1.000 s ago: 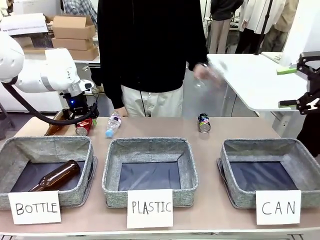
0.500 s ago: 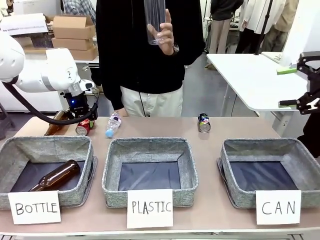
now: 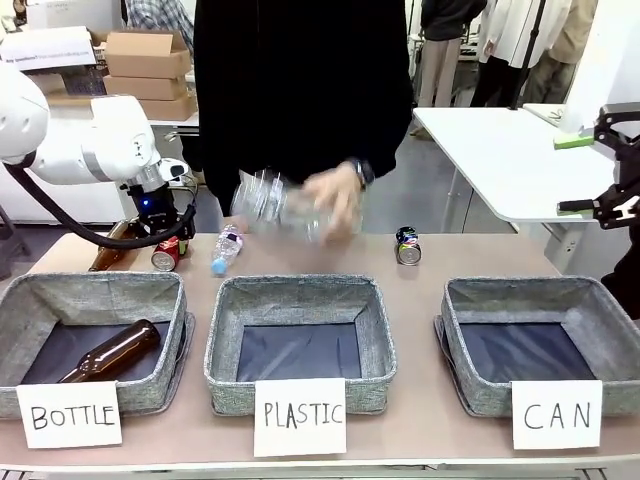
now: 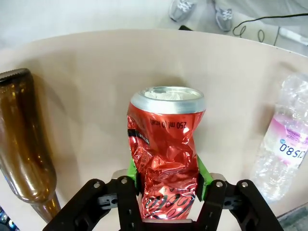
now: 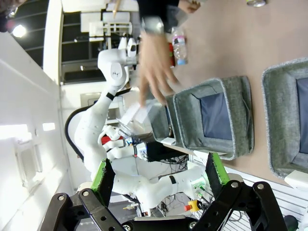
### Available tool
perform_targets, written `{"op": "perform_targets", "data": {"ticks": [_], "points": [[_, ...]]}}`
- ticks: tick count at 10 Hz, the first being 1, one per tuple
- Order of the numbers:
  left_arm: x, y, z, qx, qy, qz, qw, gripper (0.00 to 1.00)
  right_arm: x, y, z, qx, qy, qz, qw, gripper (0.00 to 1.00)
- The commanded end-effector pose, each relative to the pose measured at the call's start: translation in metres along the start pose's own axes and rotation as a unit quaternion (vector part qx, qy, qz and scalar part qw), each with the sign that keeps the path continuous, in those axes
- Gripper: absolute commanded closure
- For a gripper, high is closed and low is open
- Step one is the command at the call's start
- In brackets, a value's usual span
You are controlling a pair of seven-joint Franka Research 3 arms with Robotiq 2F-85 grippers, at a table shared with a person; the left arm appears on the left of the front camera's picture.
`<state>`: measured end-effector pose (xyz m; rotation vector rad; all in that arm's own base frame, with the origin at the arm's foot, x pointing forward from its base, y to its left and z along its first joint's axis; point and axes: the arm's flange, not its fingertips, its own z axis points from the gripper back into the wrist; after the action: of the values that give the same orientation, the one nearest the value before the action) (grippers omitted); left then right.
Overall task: Sort the can waste into the basket.
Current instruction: Pick up the can waste from the table and place it in the right Fabric basket.
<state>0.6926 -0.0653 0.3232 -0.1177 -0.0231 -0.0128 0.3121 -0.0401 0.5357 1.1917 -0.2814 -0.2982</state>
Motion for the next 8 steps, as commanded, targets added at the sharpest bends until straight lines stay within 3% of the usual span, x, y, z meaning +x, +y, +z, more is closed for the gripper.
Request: {"op": "perform_targets", "data": {"ticks": [1,3,4,6,8], "points": [[-0.016,0.003,0.024,-0.008,-0.014,0.007,1.000,1.00,0.002,0.001,-0.002,0.013,-0.001,0.010,1.000,0.00],[-0.066,-0.002,0.097,-0.054,-0.025,-0.024,0.998,1.00,0.002,0.001,-0.002,0.013,-0.001,0.010,1.000,0.00],[-0.129,-0.010,0.157,-0.125,-0.011,-0.078,0.989,1.00,0.002,0.001,-0.002,0.013,-0.001,0.010,1.000,0.00],[-0.224,-0.003,0.210,-0.107,-0.120,-0.096,0.982,1.00,0.002,0.001,-0.002,0.013,-0.001,0.010,1.000,0.00],[-0.318,0.007,0.222,-0.084,-0.152,-0.150,0.973,1.00,0.002,0.001,-0.002,0.013,-0.001,0.010,1.000,0.00]]}}
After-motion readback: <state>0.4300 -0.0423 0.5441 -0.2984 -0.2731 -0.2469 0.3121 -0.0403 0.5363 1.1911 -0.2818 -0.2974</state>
